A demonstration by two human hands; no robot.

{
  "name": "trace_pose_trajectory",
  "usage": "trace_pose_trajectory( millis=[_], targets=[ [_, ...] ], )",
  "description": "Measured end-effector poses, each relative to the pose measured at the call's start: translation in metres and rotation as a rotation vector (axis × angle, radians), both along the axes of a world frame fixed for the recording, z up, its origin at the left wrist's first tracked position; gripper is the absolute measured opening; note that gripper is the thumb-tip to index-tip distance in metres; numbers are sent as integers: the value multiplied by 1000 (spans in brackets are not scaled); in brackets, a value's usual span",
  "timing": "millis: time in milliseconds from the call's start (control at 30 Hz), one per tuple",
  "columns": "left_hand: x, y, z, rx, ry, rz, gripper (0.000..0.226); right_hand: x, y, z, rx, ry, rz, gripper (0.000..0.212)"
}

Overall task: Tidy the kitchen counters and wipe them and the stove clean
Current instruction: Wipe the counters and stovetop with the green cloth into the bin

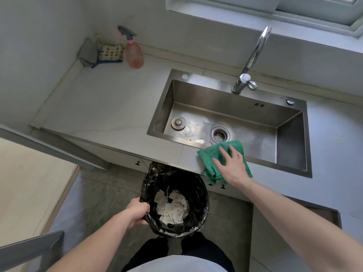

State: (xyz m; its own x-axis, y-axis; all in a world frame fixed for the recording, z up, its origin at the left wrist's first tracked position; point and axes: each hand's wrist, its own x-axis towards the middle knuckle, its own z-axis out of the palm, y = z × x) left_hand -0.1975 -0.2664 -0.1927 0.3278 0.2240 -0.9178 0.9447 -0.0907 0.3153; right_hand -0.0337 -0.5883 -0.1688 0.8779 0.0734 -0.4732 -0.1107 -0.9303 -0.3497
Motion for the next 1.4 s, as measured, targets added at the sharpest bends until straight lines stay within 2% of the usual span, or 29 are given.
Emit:
trace_pose_trajectory(
  millis=[67, 133, 233, 333, 433, 600, 700, 800, 900, 1033, 1167, 1233, 1400],
  targets=[
    [-1, 1, 1, -7, 0, 1, 22, -7, 5, -13, -120, 20, -44, 98],
    [0, 3, 1, -6, 0, -3, 23, -12, 13, -27, -169, 35, -74, 104],
    [0, 6, 3, -4, -9, -2, 23, -16, 30, -34, -165, -40, -90, 85],
    [-1, 9, 5, -10, -10, 20, 23, -23, 55, -37, -87, -135, 3, 68],
    [-7, 20, -1, -9, -14, 47, 22, -23, 75, -40, -6, -162, 92, 64],
    [-14, 39, -2, 5, -20, 85, 20, 7, 102, -29, 149, -232, 88, 54],
    [-19, 50, -5, 11, -21, 113, 21, 31, 141, -28, 154, -253, 160, 50],
    [-23, 60, -11, 24, -21, 132, 20, 38, 180, -33, 72, -144, 277, 51],
    [-23, 68, -16, 18, -33, 154, 19, 19, 194, -36, 32, -151, 351, 49],
    [-23, 70, -17, 21, -43, 151, 19, -41, 183, -41, 112, -152, 550, 48],
    [-23, 65, -12, 15, -52, 103, 19, -85, 155, -29, 184, -98, 634, 46],
    [-24, 60, -9, 3, -60, 80, 19, -99, 136, -15, 218, -134, 572, 48],
    [-22, 48, -10, -27, -57, -15, 22, -98, 82, 23, 312, -300, 156, 61]
  ],
)
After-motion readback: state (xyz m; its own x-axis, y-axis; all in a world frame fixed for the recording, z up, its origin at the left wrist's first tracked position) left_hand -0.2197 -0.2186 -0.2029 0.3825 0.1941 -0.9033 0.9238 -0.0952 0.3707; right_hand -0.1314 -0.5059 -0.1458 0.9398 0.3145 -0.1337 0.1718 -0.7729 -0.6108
